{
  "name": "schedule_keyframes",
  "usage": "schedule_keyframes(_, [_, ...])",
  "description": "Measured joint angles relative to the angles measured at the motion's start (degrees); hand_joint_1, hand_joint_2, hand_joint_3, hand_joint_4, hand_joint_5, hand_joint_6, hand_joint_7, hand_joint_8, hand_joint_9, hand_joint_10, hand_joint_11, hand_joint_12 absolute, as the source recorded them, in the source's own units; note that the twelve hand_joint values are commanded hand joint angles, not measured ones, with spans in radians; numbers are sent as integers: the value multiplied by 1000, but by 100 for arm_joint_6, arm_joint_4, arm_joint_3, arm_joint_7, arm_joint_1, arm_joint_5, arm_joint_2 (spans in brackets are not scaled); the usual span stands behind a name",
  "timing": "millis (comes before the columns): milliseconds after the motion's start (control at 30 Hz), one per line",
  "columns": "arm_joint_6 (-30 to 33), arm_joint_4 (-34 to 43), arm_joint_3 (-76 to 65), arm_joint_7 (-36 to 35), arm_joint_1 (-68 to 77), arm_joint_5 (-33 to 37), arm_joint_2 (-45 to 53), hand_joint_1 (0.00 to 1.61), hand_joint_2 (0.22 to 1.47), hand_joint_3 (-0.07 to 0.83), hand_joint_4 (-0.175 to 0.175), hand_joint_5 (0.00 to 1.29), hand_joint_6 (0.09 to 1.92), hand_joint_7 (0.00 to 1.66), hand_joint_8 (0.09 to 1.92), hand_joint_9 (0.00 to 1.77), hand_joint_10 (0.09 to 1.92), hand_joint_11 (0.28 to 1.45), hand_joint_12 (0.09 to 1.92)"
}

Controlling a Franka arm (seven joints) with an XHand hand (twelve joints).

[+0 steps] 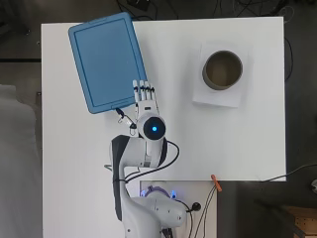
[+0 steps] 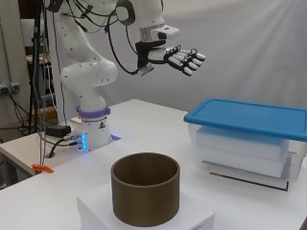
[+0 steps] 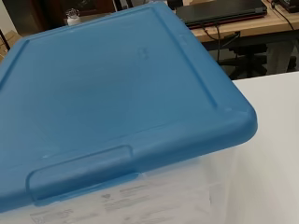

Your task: Teleoperate dual arm-hand system to remove items from a box

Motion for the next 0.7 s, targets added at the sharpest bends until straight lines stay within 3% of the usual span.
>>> schedule_keyframes(167, [-156,271,340,-265,102,-723,206,128,834,-11,-30,76,87,184,87,282,87,384,87])
schedule_keyframes(400, [-54,314,1015,-776,255,-1109,429,126,802,-13,-28,39,87,139,87,261,87,388,87])
schedule_keyframes(500, [231,-70,1043,-584,304,-1197,311,191,806,-8,-36,51,87,119,87,241,87,387,87])
schedule_keyframes(600, [646,-619,1012,-17,376,-886,-17,226,805,-5,-78,11,87,79,87,224,87,377,87])
schedule_keyframes(700, [941,-911,959,413,363,-746,-69,241,796,-7,-92,0,87,16,87,193,87,379,87])
